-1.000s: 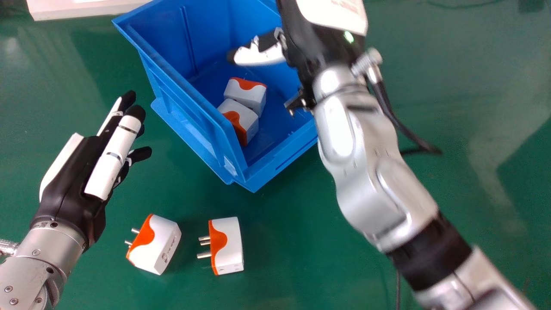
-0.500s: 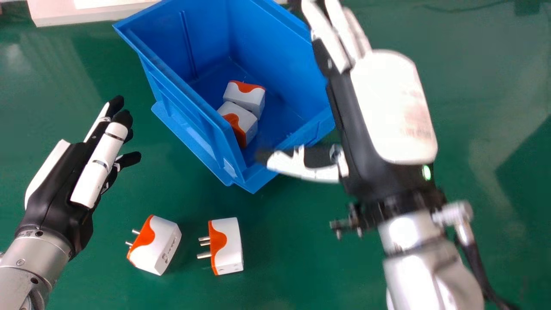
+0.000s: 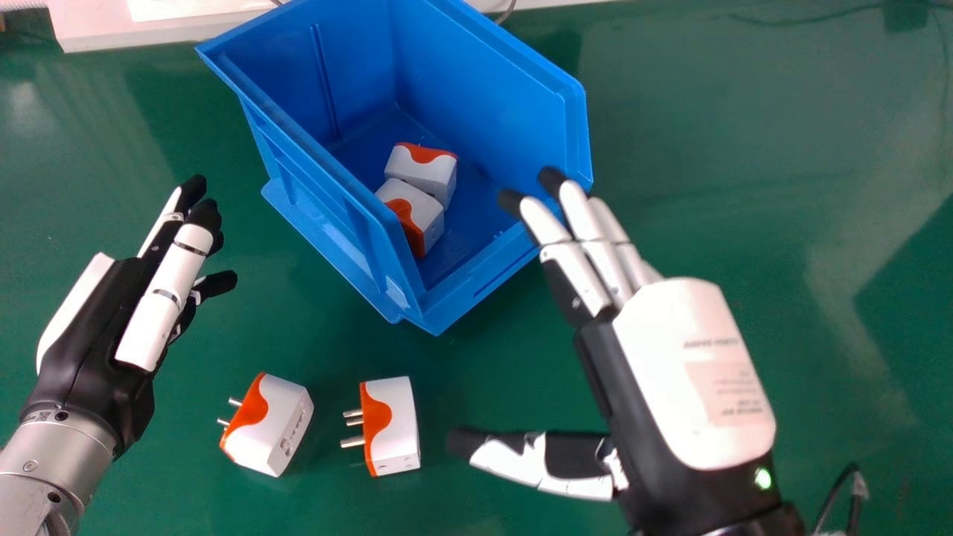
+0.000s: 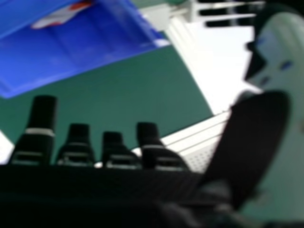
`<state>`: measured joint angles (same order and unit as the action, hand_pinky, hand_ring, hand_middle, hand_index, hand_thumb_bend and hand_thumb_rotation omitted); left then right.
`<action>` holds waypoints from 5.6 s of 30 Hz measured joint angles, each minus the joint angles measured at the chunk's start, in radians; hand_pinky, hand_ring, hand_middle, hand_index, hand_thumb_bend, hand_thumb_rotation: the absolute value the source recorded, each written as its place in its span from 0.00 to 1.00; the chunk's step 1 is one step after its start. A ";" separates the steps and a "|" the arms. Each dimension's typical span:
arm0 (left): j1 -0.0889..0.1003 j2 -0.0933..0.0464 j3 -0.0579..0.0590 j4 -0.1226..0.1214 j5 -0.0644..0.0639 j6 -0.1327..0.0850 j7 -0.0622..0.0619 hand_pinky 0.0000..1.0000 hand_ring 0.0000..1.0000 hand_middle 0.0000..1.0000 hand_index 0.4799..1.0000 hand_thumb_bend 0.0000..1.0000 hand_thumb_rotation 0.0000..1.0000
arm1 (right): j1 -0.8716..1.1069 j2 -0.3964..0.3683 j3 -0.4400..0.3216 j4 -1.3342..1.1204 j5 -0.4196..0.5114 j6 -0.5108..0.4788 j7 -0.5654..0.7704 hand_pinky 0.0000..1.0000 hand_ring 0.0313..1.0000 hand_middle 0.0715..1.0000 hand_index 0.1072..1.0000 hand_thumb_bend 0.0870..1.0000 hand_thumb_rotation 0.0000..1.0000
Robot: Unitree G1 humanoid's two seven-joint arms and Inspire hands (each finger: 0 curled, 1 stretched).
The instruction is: Pick all objects and put in blue box
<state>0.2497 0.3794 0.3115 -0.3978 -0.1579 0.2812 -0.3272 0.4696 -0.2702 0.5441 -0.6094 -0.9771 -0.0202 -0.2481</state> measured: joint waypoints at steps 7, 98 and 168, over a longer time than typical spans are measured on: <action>0.000 0.000 0.000 0.002 0.000 -0.008 0.000 0.90 0.98 1.00 1.00 0.41 1.00 | 0.039 0.000 0.010 0.072 0.040 -0.081 -0.006 0.68 0.86 0.90 0.84 0.53 0.36; -0.021 0.032 -0.011 -0.028 0.001 0.059 0.000 0.90 0.98 1.00 1.00 0.42 1.00 | -0.327 0.159 0.163 0.493 -0.078 0.232 0.211 0.64 0.77 0.83 0.78 0.52 0.14; -0.059 0.028 -0.051 -0.050 0.019 0.101 0.021 0.89 0.98 1.00 1.00 0.43 1.00 | -0.499 0.221 0.278 0.654 -0.092 0.371 0.174 0.59 0.72 0.78 0.73 0.27 0.11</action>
<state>0.1904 0.4076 0.2608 -0.4473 -0.1385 0.3820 -0.3058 -0.0298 -0.0487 0.8219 0.0449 -1.0696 0.3504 -0.0741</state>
